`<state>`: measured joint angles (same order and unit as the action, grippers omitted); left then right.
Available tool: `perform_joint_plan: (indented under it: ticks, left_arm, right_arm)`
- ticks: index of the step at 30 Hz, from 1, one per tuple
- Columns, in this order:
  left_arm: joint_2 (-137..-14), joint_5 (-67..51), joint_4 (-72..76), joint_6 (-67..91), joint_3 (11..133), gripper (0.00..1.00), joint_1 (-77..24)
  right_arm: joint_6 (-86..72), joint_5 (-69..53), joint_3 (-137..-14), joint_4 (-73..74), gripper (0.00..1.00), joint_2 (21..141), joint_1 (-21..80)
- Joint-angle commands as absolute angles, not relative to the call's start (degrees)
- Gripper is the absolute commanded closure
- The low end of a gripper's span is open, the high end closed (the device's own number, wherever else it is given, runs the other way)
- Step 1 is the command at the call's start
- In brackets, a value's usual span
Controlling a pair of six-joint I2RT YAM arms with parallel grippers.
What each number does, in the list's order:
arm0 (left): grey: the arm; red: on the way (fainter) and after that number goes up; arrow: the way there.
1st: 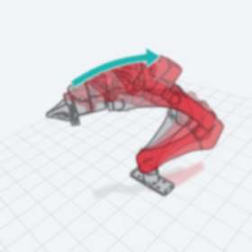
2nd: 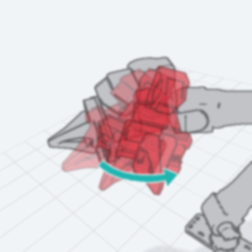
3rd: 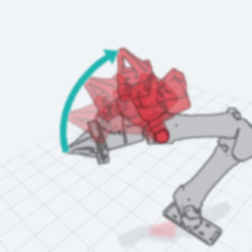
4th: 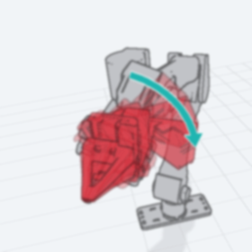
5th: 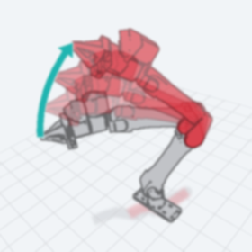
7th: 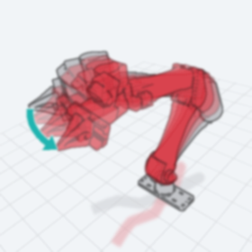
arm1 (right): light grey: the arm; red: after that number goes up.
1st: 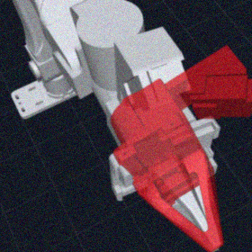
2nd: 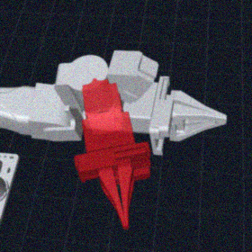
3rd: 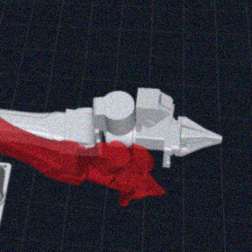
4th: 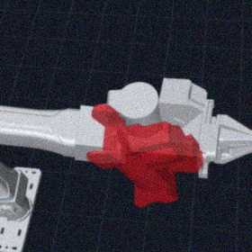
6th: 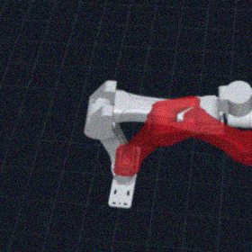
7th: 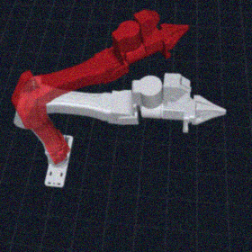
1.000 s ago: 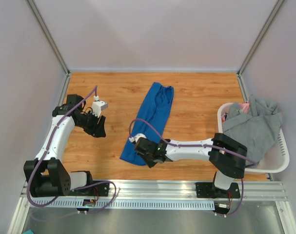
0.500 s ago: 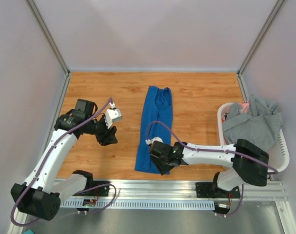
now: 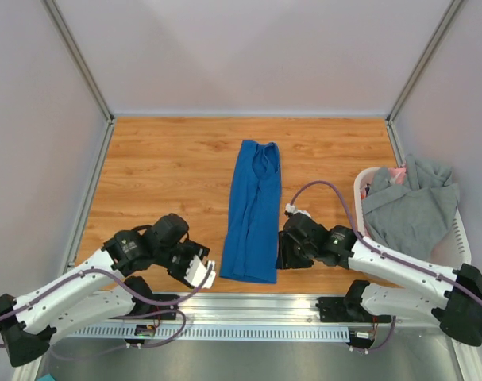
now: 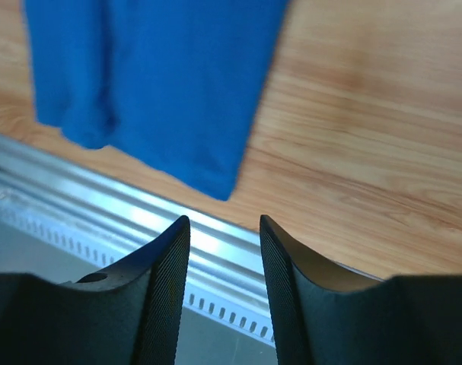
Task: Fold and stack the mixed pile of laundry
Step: Fold the tank top.
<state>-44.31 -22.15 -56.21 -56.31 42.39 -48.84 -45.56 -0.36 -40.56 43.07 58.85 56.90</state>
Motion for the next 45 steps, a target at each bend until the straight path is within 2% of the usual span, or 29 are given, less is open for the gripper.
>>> perform_joint_plan:
  ticks: [1,2,7,12,17,21,23,24,25,26,27,28,29,30,39,45]
  left_arm:
    - [-44.82,-18.81,-38.27,-68.02,33.35,0.36,-56.59]
    - [-47.0,-18.72,-33.01,-69.51,32.18,0.36,-57.3]
    - [-57.28,-20.22,-26.29,-73.91,29.45,0.36,-57.74]
    - [-61.43,-20.39,-19.78,-77.33,26.37,0.38,-57.74]
    - [-64.33,-22.49,-18.11,-78.04,25.66,0.43,-57.74]
    - [-66.26,-25.57,-15.3,-78.84,25.58,0.47,-58.01]
    - [-67.67,-26.1,-13.72,-79.01,25.4,0.5,-58.36]
    - [-68.28,-26.36,-13.28,-79.27,25.23,0.55,-58.71]
    - [-68.64,-26.72,-13.01,-79.54,25.22,0.59,-58.97]
    - [-68.9,-26.89,-13.01,-79.19,25.4,0.67,-59.32]
    - [-69.34,-27.24,-13.53,-78.84,25.66,0.72,-59.33]
    - [-69.43,-27.42,-14.06,-78.14,26.01,0.79,-59.33]
    - [-69.52,-27.33,-14.5,-77.44,26.62,0.93,-59.33]
    - [-69.35,-26.55,-14.5,-76.39,27.07,1.0,-59.33]
    - [-68.73,-22.58,-22.05,-54.87,39.45,1.0,-58.19]
    - [-70.75,-23.64,-22.06,-43.17,45.7,1.0,-50.73]
  right_arm:
    - [-52.73,-3.77,-35.69,36.94,0.57,59.41,52.39]
    - [-52.73,-4.21,-35.07,35.7,0.57,59.76,51.95]
    - [-51.86,-8.52,-32.53,30.51,0.56,65.73,49.4]
    - [-51.77,-10.98,-29.18,24.44,0.55,70.21,48.6]
    - [-52.12,-15.2,-28.92,19.17,0.55,76.37,48.6]
    - [-52.12,-14.68,-28.74,19.25,0.56,76.47,48.69]
    - [-51.94,-14.24,-29.09,20.04,0.6,76.11,48.6]
    - [-52.03,-13.89,-29.09,20.3,0.63,75.68,48.6]
    - [-52.12,-13.8,-29.09,20.3,0.71,75.41,48.6]
    - [-52.12,-13.71,-29.09,20.3,0.76,75.15,48.43]
    - [-52.12,-13.54,-29.0,20.3,0.86,74.97,48.34]
    - [-52.12,-13.54,-29.0,20.39,0.9,74.71,47.9]
    - [-51.95,-13.54,-29.18,20.56,0.93,74.36,47.81]
    - [-51.6,-13.27,-29.18,21.44,0.99,73.4,47.55]
    - [-48.87,-11.6,-32.52,29.35,1.0,63.38,43.16]
    - [-45.27,-14.23,-35.41,28.92,1.0,64.33,34.83]
